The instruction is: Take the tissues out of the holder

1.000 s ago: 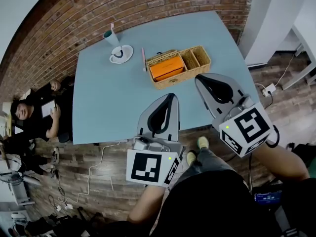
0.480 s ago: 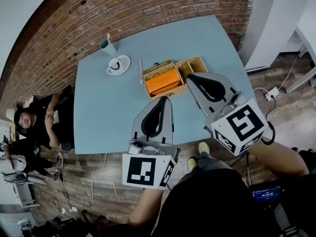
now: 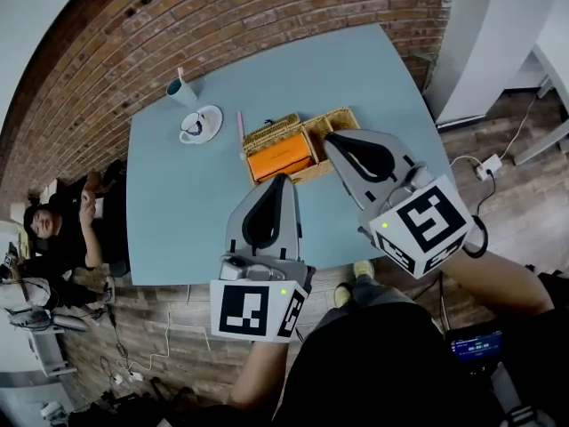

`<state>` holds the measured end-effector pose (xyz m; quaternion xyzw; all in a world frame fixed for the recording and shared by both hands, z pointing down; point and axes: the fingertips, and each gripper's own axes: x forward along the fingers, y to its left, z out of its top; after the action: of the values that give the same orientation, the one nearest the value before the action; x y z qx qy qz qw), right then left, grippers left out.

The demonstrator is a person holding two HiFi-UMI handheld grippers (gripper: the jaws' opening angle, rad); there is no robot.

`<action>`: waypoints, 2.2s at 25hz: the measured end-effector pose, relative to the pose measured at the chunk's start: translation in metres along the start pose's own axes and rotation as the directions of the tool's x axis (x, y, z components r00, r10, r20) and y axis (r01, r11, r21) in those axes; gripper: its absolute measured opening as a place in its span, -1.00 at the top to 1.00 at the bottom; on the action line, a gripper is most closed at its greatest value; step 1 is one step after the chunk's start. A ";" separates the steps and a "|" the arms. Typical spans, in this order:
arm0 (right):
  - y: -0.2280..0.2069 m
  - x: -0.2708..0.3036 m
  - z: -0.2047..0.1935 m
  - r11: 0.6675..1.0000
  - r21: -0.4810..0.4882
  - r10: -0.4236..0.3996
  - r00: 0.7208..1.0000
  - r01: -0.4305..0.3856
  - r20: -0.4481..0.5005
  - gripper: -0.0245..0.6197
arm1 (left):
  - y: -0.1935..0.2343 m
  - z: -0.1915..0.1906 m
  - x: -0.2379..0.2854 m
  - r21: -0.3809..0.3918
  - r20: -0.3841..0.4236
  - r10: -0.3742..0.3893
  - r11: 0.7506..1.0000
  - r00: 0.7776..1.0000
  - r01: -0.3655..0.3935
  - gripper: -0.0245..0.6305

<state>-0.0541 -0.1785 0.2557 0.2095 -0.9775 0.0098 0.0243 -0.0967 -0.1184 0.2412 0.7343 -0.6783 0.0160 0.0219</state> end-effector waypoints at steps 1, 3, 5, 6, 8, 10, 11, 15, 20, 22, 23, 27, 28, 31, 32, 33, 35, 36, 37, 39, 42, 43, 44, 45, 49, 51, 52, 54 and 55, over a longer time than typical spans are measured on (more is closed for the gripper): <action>-0.004 0.000 -0.001 1.000 0.004 0.001 1.000 -0.001 -0.001 0.91 | -0.001 0.000 0.003 0.001 -0.001 0.001 1.000 1.000 -0.001 0.92; -0.010 0.003 -0.004 1.000 0.017 0.003 1.000 -0.003 -0.002 0.91 | -0.001 0.000 0.009 0.007 -0.005 0.005 1.000 1.000 -0.005 0.92; -0.013 0.006 -0.007 1.000 0.026 0.011 1.000 -0.011 0.000 0.91 | 0.000 -0.001 0.011 0.013 -0.009 0.017 1.000 1.000 -0.017 0.92; -0.015 0.007 -0.007 0.999 0.028 0.016 1.000 -0.016 0.001 0.91 | 0.001 -0.001 0.012 0.015 -0.013 0.024 1.000 1.000 -0.024 0.92; -0.018 0.009 -0.007 0.999 0.032 0.024 1.000 -0.024 0.003 0.91 | 0.002 -0.002 0.014 0.014 -0.020 0.038 0.999 0.999 -0.037 0.92; -0.023 0.011 -0.007 0.999 0.039 0.030 1.000 -0.030 0.007 0.91 | 0.000 -0.003 0.018 0.015 -0.027 0.043 0.999 0.999 -0.043 0.92; -0.025 0.012 -0.008 0.999 0.041 0.032 0.999 -0.033 0.008 0.91 | -0.001 -0.003 0.019 0.017 -0.029 0.044 0.999 0.999 -0.043 0.92; -0.029 0.016 -0.008 0.998 0.049 0.041 0.999 -0.042 0.008 0.91 | 0.000 -0.001 0.027 0.027 -0.034 0.046 0.999 0.998 -0.045 0.92; -0.039 0.018 -0.009 0.998 0.053 0.030 1.000 -0.030 0.008 0.91 | 0.000 0.003 0.037 0.035 -0.037 0.034 0.999 0.999 -0.033 0.92; -0.043 0.019 -0.011 0.998 0.054 0.022 1.000 -0.023 0.008 0.91 | 0.000 0.003 0.040 0.039 -0.036 0.024 0.999 0.999 -0.023 0.92; -0.044 0.019 -0.012 0.998 0.055 0.019 1.000 -0.020 0.007 0.91 | 0.000 0.003 0.041 0.041 -0.035 0.021 0.999 0.999 -0.020 0.92; -0.045 0.024 -0.012 0.999 0.053 0.009 1.000 -0.009 0.002 0.91 | 0.008 0.003 0.044 0.038 -0.033 0.016 0.999 0.999 -0.015 0.92; -0.045 0.027 -0.012 0.999 0.052 0.006 1.000 -0.007 0.002 0.91 | 0.011 0.003 0.044 0.036 -0.032 0.015 0.999 0.999 -0.014 0.92; -0.044 0.034 -0.013 0.999 0.045 0.002 1.000 -0.002 -0.006 0.91 | 0.019 0.002 0.046 0.031 -0.029 0.006 1.000 1.000 -0.005 0.92; -0.044 0.037 -0.014 0.999 0.041 -0.001 1.000 0.002 -0.010 0.91 | 0.022 0.001 0.047 0.031 -0.028 0.002 1.000 1.000 -0.001 0.92; -0.044 0.040 -0.014 0.999 0.037 -0.005 1.000 0.005 -0.013 0.91 | 0.025 0.000 0.047 0.032 -0.027 -0.001 1.000 1.000 0.002 0.92; -0.043 0.047 -0.014 1.000 0.029 -0.012 1.000 0.012 -0.019 0.91 | 0.034 0.000 0.046 0.027 -0.024 -0.002 1.000 1.000 0.002 0.92; -0.042 0.050 -0.014 1.000 0.024 -0.014 1.000 0.014 -0.021 0.91 | 0.039 -0.001 0.045 0.025 -0.023 -0.001 1.000 1.000 0.001 0.92; -0.041 0.054 -0.012 1.000 0.018 -0.015 1.000 0.015 -0.022 0.91 | 0.044 -0.001 0.044 0.023 -0.022 0.000 1.000 1.000 0.000 0.92; -0.039 0.061 -0.009 1.000 0.005 -0.017 1.000 0.017 -0.023 0.91 | 0.056 0.000 0.043 0.020 -0.019 0.002 1.000 1.000 -0.002 0.92; -0.036 0.074 -0.003 1.000 -0.015 -0.021 1.000 0.021 -0.024 0.91 | 0.073 0.001 0.044 0.018 -0.012 0.002 1.000 1.000 -0.002 0.92; -0.035 0.079 -0.002 1.000 -0.021 -0.022 0.999 0.022 -0.025 0.91 | 0.079 0.001 0.045 0.017 -0.009 0.001 1.000 1.000 -0.001 0.92; -0.034 0.083 -0.001 0.999 -0.027 -0.024 0.999 0.023 -0.026 0.91 | 0.085 0.001 0.046 0.016 -0.006 -0.001 1.000 1.000 0.001 0.92; -0.033 0.088 0.000 0.999 -0.031 -0.026 0.999 0.025 -0.028 0.91 | 0.090 0.001 0.047 0.015 -0.003 -0.003 1.000 1.000 0.003 0.92; -0.031 0.106 0.000 0.999 -0.040 -0.038 0.998 0.036 -0.041 0.91 | 0.108 0.000 0.053 0.005 0.002 -0.026 1.000 1.000 0.026 0.92; -0.031 0.113 0.001 0.998 -0.043 -0.046 0.998 0.044 -0.050 0.91 | 0.111 -0.002 0.057 0.003 -0.005 -0.062 0.998 0.998 0.062 0.92; -0.030 0.117 0.001 0.998 -0.045 -0.050 0.997 0.047 -0.055 0.91 | 0.112 -0.004 0.059 0.005 -0.007 -0.084 0.996 0.996 0.084 0.92; -0.029 0.124 0.002 0.997 -0.057 -0.053 0.997 0.049 -0.060 0.91 | 0.113 -0.009 0.062 0.008 -0.009 -0.131 0.991 0.991 0.131 0.92; -0.028 0.128 0.001 0.997 -0.063 -0.054 0.997 0.051 -0.063 0.91 | 0.113 -0.012 0.064 0.003 -0.009 -0.156 0.988 0.988 0.156 0.92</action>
<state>-0.1593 -0.2563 0.2611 0.2338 -0.9702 -0.0143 0.0624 -0.2046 -0.1901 0.2576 0.7849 -0.6189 0.0186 0.0245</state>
